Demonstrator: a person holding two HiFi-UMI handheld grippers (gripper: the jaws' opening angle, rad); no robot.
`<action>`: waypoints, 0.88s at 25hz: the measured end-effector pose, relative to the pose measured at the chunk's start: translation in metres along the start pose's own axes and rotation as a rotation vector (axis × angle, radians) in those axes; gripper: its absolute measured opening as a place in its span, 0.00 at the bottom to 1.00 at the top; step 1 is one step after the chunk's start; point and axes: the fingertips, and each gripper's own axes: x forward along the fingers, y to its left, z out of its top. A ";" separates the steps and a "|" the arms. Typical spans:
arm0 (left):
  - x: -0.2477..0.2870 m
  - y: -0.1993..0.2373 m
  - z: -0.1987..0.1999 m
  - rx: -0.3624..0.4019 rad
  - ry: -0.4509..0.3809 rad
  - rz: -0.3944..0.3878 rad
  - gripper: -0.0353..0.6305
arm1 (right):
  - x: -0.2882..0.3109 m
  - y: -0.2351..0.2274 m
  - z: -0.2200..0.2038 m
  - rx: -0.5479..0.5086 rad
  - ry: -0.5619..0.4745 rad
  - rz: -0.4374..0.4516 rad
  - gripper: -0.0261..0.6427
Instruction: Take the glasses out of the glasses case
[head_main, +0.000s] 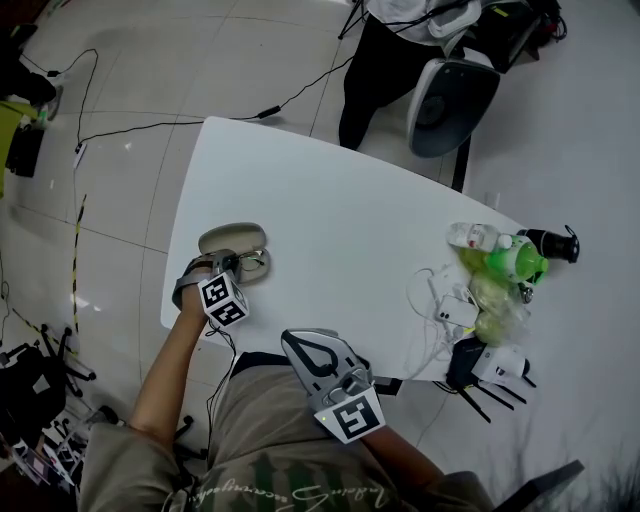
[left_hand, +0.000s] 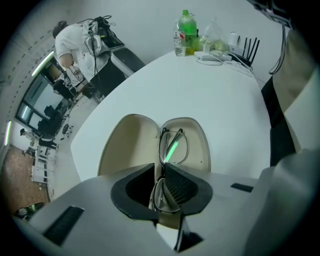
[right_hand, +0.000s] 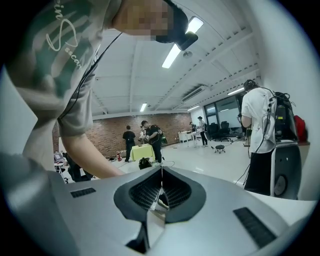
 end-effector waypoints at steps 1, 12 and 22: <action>0.000 0.000 0.000 0.000 0.001 -0.001 0.14 | 0.001 -0.002 -0.001 0.003 0.001 -0.001 0.06; 0.002 -0.006 0.000 -0.013 0.028 -0.094 0.14 | 0.009 -0.005 -0.013 0.023 0.032 0.022 0.06; 0.003 -0.011 0.001 -0.024 0.012 -0.140 0.14 | 0.013 -0.008 -0.019 0.032 0.054 0.018 0.06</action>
